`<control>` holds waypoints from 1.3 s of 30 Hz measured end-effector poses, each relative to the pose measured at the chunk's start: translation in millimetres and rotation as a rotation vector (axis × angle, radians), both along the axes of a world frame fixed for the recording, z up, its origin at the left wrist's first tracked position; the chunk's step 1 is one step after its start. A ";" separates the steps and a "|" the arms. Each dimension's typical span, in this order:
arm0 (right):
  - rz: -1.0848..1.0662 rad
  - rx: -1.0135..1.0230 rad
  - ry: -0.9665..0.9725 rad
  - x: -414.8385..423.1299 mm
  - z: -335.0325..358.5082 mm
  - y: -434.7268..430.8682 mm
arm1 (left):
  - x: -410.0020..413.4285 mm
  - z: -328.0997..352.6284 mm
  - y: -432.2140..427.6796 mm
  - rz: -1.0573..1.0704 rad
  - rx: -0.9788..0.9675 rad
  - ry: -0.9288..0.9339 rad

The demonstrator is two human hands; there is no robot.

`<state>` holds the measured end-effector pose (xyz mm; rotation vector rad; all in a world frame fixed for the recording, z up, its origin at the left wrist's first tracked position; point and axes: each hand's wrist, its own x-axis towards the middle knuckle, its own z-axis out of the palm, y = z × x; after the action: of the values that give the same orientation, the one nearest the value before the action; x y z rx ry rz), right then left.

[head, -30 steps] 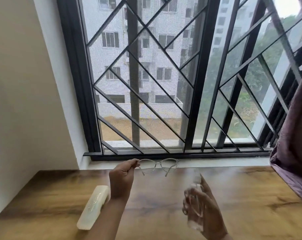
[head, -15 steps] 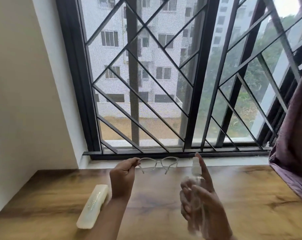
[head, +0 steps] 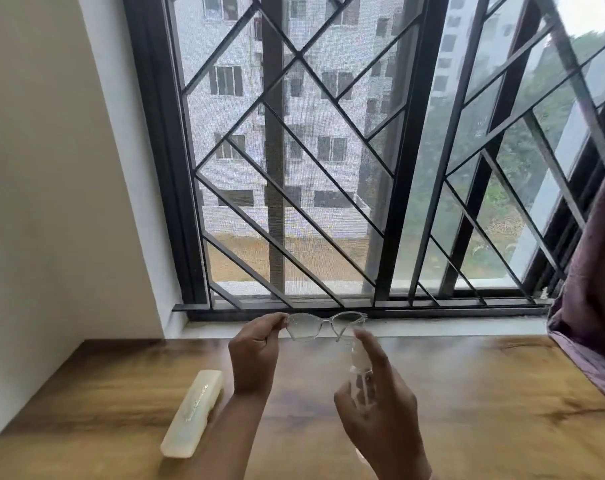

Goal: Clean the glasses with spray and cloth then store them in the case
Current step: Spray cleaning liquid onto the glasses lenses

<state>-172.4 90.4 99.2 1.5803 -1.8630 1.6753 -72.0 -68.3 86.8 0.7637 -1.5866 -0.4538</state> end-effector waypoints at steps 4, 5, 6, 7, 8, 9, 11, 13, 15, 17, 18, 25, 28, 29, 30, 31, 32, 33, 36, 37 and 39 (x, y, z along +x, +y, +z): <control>-0.150 -0.012 -0.027 -12.7 4.9 3.9 | 1.3 0.1 -3.3 0.006 0.011 0.020; -0.185 -0.002 -0.026 -17.6 5.3 5.4 | 1.5 -0.2 -3.8 0.007 0.011 0.024; -0.206 0.007 -0.030 -22.7 4.7 6.8 | 1.6 -0.4 -4.2 0.004 0.012 0.029; -0.221 0.013 -0.032 -27.3 3.9 8.2 | 1.6 -0.3 -4.5 0.001 0.012 0.032; -0.233 0.018 -0.030 -31.0 2.8 9.8 | 1.3 -0.2 -4.4 -0.003 0.011 0.033; -0.243 0.023 -0.027 -33.6 1.5 11.2 | 1.1 0.0 -4.0 -0.006 0.012 0.034; -0.259 0.025 -0.016 -35.9 -1.8 13.3 | 0.0 0.3 -2.9 -0.017 0.019 0.037; -0.243 0.017 -0.024 -34.2 -5.0 15.2 | -1.3 0.4 -2.2 -0.029 0.026 0.043; -0.222 -0.008 0.001 -31.1 -7.8 16.0 | -2.2 0.6 -1.8 -0.038 0.031 0.046; -0.229 -0.036 0.021 -29.0 -8.0 15.2 | -2.8 0.3 -2.2 -0.041 0.024 0.040; -0.240 -0.040 0.018 -28.8 -7.5 14.5 | -2.8 0.1 -2.7 -0.040 0.021 0.036; -0.308 -0.011 -0.039 -44.4 -12.6 23.0 | -0.9 0.0 -3.6 -0.030 0.000 0.029; -0.362 0.095 -0.122 -75.7 -21.0 24.4 | 0.4 -0.8 -3.5 -0.033 0.007 0.039; -0.373 0.148 -0.150 -87.8 -25.7 25.0 | 0.6 -1.0 -3.6 -0.036 0.010 0.042; -0.373 0.192 -0.193 -99.2 -31.5 26.1 | 0.6 -1.4 -3.5 -0.035 0.008 0.041; -0.365 0.216 -0.243 -109.1 -38.4 27.3 | 0.7 -2.0 -3.5 -0.033 0.003 0.037; -0.360 0.234 -0.285 -116.7 -45.7 28.4 | 0.7 -2.9 -3.7 -0.031 0.002 0.034; -0.361 0.255 -0.307 -122.3 -53.0 29.6 | 0.7 -3.7 -3.7 -0.031 0.005 0.034; -0.386 0.319 -0.304 -132.5 -74.0 30.1 | 0.3 -6.1 -3.7 -0.029 0.006 0.022; -0.391 0.332 -0.307 -134.3 -79.1 29.3 | 0.1 -7.2 -3.6 -0.027 0.001 0.013; -0.396 0.350 -0.305 -136.0 -85.6 26.7 | -0.4 -9.0 -3.4 -0.027 0.005 0.002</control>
<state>-308.3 117.0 13.6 0.9850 -2.5345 1.5343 -72.4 -71.7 77.8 0.7462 -1.5961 -0.4779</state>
